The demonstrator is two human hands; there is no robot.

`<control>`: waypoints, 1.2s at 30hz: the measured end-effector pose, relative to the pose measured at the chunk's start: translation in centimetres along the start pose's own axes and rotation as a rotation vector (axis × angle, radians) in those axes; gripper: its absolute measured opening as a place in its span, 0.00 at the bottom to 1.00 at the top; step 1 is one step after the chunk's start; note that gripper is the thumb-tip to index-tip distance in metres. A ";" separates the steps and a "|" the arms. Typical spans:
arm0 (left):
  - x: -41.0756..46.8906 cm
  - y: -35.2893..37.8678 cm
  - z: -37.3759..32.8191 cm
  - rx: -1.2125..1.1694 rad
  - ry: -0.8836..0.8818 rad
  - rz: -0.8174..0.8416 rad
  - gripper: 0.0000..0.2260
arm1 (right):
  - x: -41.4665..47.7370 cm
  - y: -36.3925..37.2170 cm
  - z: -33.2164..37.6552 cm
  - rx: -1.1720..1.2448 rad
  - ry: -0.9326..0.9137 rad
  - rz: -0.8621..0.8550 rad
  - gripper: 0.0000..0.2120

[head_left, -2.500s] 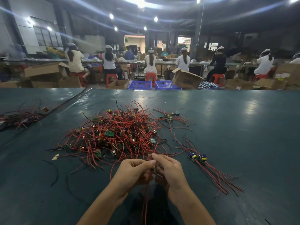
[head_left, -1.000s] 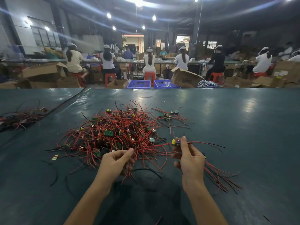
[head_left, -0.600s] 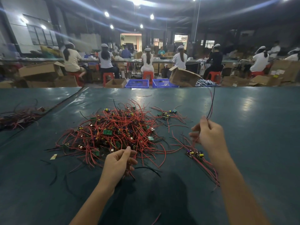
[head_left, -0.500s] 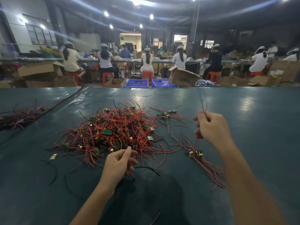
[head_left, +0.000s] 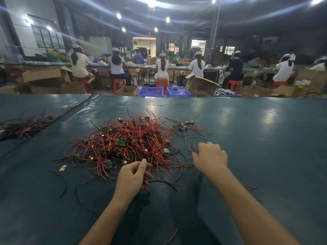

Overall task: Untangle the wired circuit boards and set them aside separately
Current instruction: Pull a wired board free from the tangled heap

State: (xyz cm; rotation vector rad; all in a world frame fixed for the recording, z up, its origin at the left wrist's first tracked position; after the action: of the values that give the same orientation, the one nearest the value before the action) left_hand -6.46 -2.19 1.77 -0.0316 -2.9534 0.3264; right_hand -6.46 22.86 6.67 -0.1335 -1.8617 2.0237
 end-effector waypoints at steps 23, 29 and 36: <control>0.5 -1.4 0.6 0.515 0.285 -0.132 0.18 | -0.6 3.5 15.5 0.580 -0.251 0.011 0.10; 0.8 -2.0 0.8 0.379 0.265 -0.200 0.19 | -2.3 1.7 13.1 0.853 -0.327 -0.154 0.07; 0.8 -1.2 2.1 -0.238 -0.151 -0.104 0.17 | -6.4 -0.3 8.7 1.258 -0.336 -0.297 0.08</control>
State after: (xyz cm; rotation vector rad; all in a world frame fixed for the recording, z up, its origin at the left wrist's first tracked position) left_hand -7.62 -3.74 0.18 0.1214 -3.1117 -0.0394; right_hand -3.30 12.50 6.78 0.7910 -0.3884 2.6461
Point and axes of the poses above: each hand's wrist, its own x-axis towards the middle knuckle, its own y-axis out of the palm, z = x × y, the point moved 7 cm from there along x, towards the middle knuckle, and after that the axes turned 3 degrees about x, right-handed, at the moved point
